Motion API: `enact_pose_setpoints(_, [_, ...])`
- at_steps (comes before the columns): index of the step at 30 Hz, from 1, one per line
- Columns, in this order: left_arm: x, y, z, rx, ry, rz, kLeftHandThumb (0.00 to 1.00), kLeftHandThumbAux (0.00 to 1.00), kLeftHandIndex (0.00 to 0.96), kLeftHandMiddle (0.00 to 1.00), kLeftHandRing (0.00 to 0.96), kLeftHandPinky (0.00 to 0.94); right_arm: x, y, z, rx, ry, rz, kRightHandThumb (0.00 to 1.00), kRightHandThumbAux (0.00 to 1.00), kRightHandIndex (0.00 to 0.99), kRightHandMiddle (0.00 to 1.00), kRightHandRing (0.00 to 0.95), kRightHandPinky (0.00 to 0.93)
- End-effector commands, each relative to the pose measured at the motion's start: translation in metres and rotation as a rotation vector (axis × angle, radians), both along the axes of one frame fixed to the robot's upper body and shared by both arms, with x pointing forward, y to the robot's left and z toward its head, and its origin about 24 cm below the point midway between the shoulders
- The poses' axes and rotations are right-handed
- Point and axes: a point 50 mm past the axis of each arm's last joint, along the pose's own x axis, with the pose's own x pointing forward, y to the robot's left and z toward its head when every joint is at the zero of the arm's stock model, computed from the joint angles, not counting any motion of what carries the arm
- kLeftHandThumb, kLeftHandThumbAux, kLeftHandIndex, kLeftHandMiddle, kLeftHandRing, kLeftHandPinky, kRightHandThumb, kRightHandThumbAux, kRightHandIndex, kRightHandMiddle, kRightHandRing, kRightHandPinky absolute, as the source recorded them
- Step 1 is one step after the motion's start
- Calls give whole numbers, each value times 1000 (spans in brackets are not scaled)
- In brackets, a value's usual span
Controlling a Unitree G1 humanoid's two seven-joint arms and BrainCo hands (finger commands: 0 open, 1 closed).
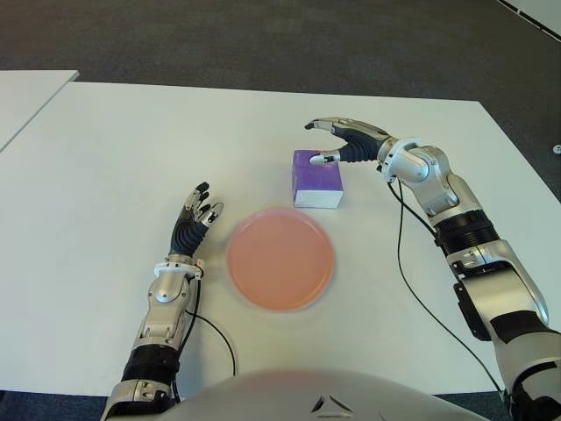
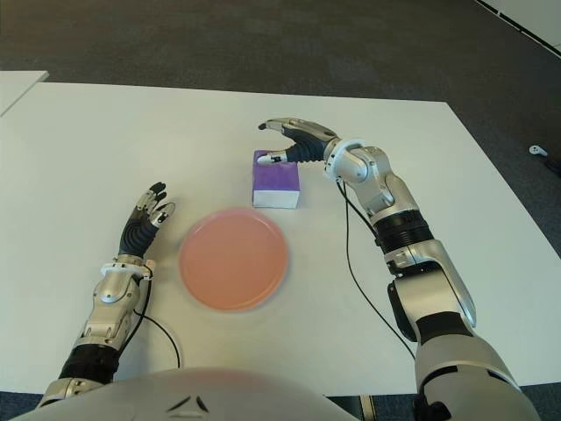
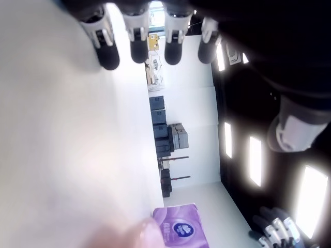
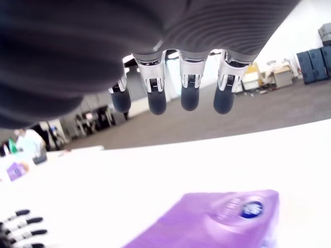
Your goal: Put the tissue paper into the plate.
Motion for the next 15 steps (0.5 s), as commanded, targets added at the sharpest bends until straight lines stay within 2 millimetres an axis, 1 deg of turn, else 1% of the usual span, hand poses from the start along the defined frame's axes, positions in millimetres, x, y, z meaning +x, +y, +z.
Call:
enact_pose_setpoints(1, [-16, 0, -28, -10, 166, 23, 249, 484, 0, 0, 0, 0, 13, -3, -17, -138, 11, -21, 460, 174, 0, 0, 0, 0])
enact_pose_setpoints(4, [-15, 0, -29, -2, 168, 22, 236, 475, 0, 0, 0, 0, 19, -9, -31, -178, 19, -50, 443, 175, 0, 0, 0, 0])
enact_pose_setpoints(15, [-14, 1, -30, 3, 170, 21, 218, 457, 0, 0, 0, 0, 24, -14, -43, -171, 7, -56, 388, 188, 0, 0, 0, 0])
